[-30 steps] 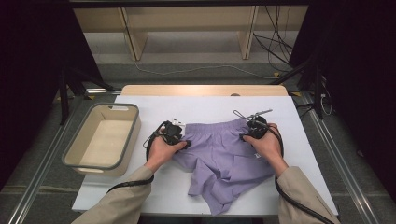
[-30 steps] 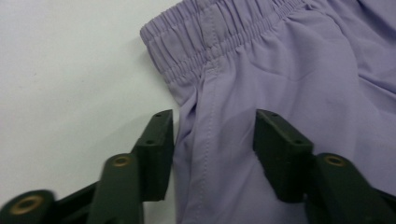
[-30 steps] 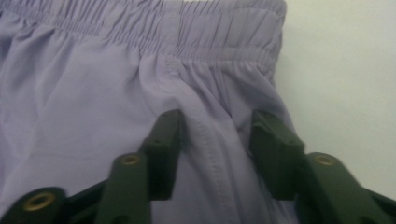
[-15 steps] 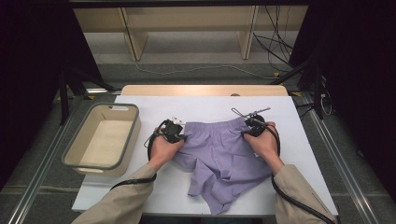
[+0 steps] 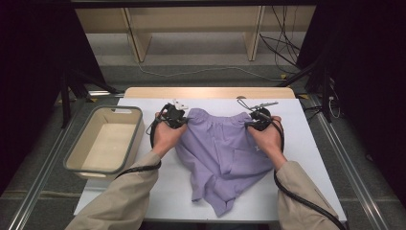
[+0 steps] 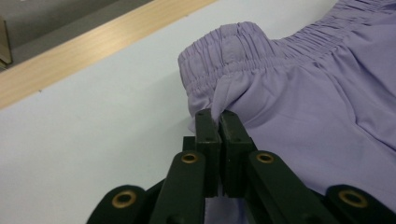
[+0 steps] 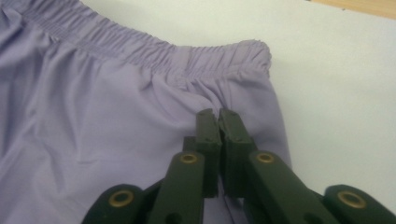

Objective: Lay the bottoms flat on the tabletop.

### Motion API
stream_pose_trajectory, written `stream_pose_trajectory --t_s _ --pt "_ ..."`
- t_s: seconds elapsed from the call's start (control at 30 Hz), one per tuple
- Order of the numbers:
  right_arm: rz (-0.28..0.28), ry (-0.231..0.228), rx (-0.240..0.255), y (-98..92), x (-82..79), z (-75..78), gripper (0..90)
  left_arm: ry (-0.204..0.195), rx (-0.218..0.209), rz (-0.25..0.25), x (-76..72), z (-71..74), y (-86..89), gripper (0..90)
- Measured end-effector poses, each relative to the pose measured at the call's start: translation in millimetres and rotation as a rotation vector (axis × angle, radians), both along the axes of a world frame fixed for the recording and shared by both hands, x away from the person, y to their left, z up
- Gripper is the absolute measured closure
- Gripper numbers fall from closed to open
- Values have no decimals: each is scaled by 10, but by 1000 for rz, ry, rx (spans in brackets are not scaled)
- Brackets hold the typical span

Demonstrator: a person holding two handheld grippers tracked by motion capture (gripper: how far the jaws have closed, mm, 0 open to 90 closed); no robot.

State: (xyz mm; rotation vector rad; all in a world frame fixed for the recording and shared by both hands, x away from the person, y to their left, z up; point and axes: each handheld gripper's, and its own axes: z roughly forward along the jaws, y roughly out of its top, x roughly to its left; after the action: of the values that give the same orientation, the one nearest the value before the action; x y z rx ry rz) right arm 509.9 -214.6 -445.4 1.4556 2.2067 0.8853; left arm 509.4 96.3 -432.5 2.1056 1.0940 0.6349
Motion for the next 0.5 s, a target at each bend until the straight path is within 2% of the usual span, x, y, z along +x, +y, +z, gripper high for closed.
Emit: stream_pose_trajectory --t_s 0.07,0.13,0.23,0.3,0.5 --pt "-4 0 -6 -5 27 -9 821 -28 23 -5 22 0 -27 835" --pt "-10 -16 -23 -5 17 0 751 -49 40 -1 25 13 -25 762" --pt "1 -36 -20 -10 -58 45 720 -63 51 -4 -19 59 5 683" --pt "14 -30 -31 -17 -123 62 718 -55 52 -32 -100 83 0 655" --pt "98 93 -1 23 -372 -11 660 28 26 -182 -485 90 -88 621"
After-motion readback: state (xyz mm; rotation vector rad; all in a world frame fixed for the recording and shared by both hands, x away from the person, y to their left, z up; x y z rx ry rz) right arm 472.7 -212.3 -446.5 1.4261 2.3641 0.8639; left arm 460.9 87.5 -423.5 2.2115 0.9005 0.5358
